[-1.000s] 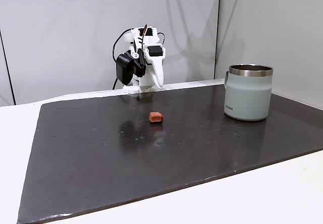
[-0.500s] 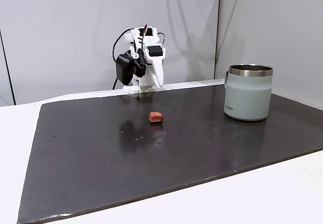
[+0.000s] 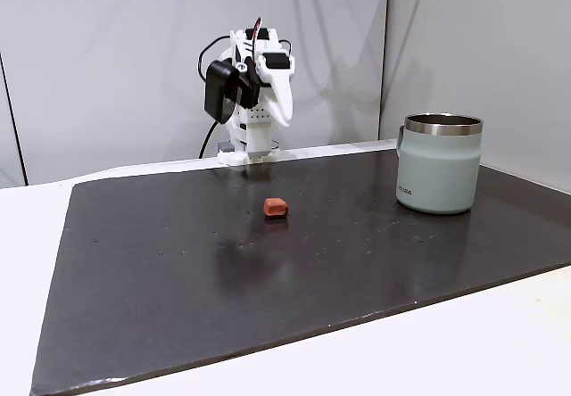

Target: Grasp a cube and put it in the cup.

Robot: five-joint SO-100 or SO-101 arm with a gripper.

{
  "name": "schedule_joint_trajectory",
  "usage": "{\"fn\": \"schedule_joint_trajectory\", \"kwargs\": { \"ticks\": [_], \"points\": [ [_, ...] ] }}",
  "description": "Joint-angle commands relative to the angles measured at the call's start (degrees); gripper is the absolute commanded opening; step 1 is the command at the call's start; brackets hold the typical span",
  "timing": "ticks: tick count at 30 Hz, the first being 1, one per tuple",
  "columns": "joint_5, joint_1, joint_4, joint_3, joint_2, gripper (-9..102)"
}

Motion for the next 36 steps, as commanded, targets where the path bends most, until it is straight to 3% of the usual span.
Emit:
{"fn": "schedule_joint_trajectory", "kwargs": {
  "ticks": [1, 17, 28, 36],
  "points": [
    [-0.7, 0.4, 0.9, -10.4, -4.1, 0],
    [-2.5, 4.1, 5.6, -40.4, -42.2, 0],
    [-4.6, 6.6, 16.3, -61.0, -68.7, 0],
    [-4.4, 6.5, 21.4, -68.4, -77.2, 0]
  ]
}}
